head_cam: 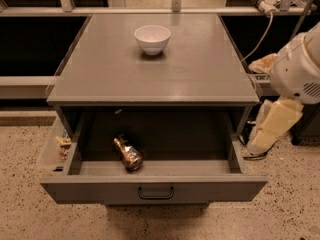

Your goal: Pick orange can from top drawer and place on counter

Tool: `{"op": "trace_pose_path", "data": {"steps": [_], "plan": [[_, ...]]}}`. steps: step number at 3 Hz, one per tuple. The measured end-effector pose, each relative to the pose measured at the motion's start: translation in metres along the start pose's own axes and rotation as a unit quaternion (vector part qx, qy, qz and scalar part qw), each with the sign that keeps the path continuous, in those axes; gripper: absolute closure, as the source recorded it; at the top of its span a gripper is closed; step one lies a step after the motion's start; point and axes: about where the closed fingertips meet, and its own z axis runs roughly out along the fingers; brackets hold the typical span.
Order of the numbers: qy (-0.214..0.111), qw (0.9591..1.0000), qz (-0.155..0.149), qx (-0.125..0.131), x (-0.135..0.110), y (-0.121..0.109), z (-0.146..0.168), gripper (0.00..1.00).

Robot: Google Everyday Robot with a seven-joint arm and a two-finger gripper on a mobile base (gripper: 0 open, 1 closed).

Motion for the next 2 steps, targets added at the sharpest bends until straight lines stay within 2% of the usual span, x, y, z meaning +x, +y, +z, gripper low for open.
{"op": "trace_pose_path", "data": {"steps": [1,2], "plan": [[-0.094,0.9956,-0.006,-0.007,-0.032,0.007,0.032,0.0],[-0.193,0.9792,-0.026,-0.057,-0.096,0.015,0.082,0.0]]}}
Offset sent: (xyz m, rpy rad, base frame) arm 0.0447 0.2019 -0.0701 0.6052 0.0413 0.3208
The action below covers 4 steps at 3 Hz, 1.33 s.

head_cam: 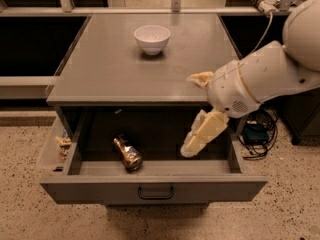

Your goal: Pick orange can from top drawer and place on counter

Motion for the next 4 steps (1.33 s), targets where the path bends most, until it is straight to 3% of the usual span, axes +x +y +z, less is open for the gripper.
{"op": "trace_pose_path", "data": {"steps": [2,3,4], "plan": [[-0.017,0.9998,0.004,-0.005,-0.006,0.002,0.008,0.0],[-0.042,0.9985,0.01,-0.034,-0.008,0.008,0.049,0.0],[-0.064,0.995,0.019,-0.075,-0.013,0.015,0.112,0.0]]}}
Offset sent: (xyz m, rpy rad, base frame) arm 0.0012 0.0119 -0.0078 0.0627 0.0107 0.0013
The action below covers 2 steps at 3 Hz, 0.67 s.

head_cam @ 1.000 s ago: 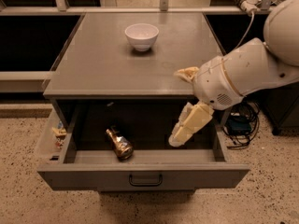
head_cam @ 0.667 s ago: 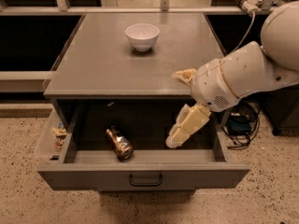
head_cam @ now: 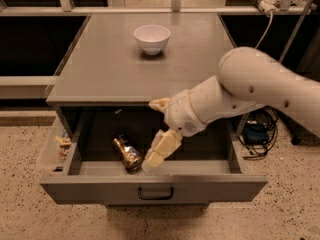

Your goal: Pick orange can from top drawer and place on counter

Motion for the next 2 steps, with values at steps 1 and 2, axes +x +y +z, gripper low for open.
{"op": "trace_pose_path", "data": {"steps": [1,2], "plan": [[-0.003,0.9997,0.022,-0.014,0.008,-0.001,0.043,0.0],[0.003,0.9988,0.036,-0.033,0.017,0.0,0.066,0.0]]}}
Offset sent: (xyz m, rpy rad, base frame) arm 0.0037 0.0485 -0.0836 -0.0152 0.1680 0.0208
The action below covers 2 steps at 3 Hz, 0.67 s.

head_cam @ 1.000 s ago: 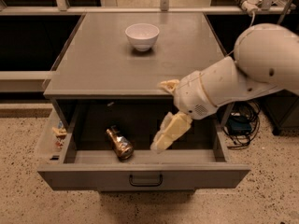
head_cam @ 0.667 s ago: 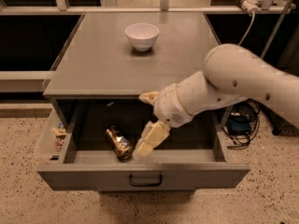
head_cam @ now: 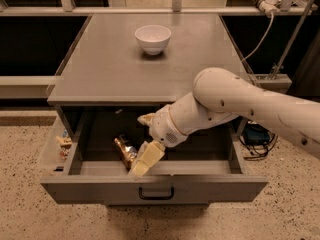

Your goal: Pick orange can from top drawer and place on counter

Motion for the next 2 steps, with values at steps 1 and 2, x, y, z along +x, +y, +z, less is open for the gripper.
{"op": "trace_pose_path", "data": {"steps": [1,2], "plan": [[0.0,1.0,0.001,-0.002,0.0,0.0,0.001,0.0],[-0.016,0.9998,-0.002,0.012,-0.004,-0.005,0.012,0.0]]}}
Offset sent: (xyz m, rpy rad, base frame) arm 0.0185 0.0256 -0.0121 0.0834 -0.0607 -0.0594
